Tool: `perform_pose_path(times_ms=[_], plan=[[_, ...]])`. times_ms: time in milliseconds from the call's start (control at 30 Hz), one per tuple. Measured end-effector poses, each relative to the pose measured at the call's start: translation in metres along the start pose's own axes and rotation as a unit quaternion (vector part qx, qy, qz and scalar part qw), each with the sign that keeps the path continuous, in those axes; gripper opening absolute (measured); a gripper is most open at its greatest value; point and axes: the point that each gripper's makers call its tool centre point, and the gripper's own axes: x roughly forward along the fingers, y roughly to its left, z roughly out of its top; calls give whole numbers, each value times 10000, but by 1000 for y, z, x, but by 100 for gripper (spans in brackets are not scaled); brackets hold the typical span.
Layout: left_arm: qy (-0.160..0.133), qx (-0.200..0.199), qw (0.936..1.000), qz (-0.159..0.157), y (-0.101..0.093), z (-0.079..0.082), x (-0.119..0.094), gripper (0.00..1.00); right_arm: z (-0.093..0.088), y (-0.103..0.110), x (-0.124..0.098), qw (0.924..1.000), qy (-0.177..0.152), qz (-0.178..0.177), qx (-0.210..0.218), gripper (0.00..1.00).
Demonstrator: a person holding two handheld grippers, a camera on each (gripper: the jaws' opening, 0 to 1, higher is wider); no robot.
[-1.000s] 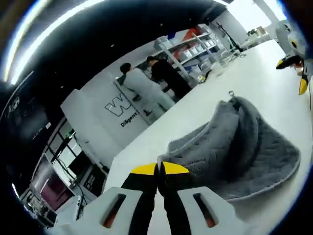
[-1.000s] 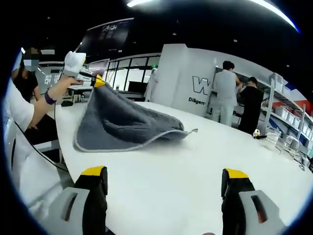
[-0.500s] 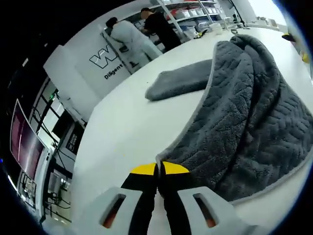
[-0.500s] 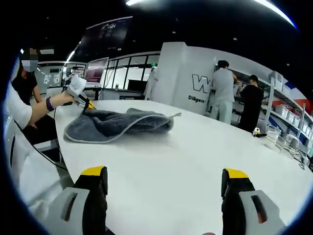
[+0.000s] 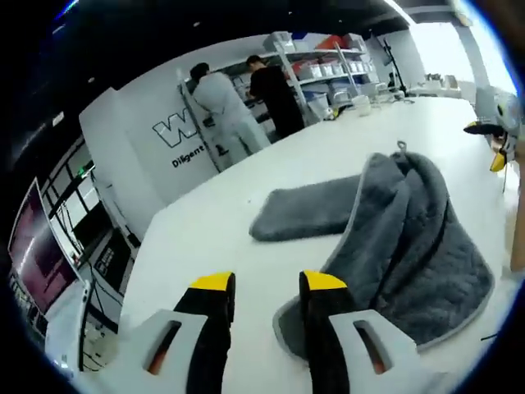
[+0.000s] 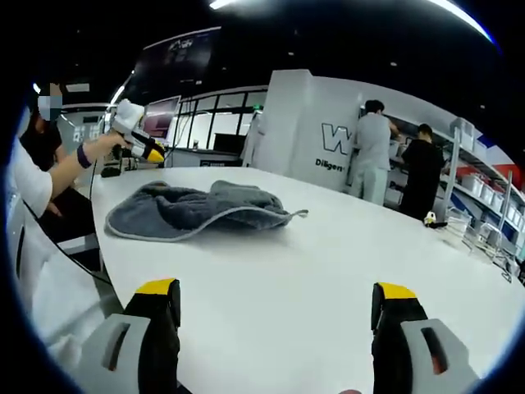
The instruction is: Open the folded towel by lifting each exposed corner and separating the folded layers until the towel lies flat within the target outline without major curled edges
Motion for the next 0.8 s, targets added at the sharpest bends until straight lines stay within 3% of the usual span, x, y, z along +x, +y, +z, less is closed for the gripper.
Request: perform_pose_path(times_ms=[33,100,167,333,400,467,533,700,800], plan=[[-262,-45,9995,-183,-8,21,0,36,0,0,0,10000,3,-2,-1,99],[-455,-75,9982,-383,-18,40,2,43,0,0,0,10000,-3,-9,2,99],[-717,16,9942,-799,-43,67,9,50,1,1,0,10000,-13,8,-8,99],[-769,306,9850,-1513,-96,97,40,55,1,3,1,10000,-15,57,-35,99],[-829,441,9818,-1648,-116,108,59,60,0,3,2,10000,-8,71,-35,99],[-868,476,9799,-1735,-131,115,76,67,0,3,3,10000,0,82,-39,99],[-1165,573,9726,-1927,-149,127,89,72,0,2,4,10000,3,78,-35,99],[-1100,186,9685,-2228,-180,125,109,89,-1,4,7,9999,21,118,-46,99],[-944,-39,9619,-2565,-198,117,117,98,-1,6,8,9999,30,138,-62,99]])
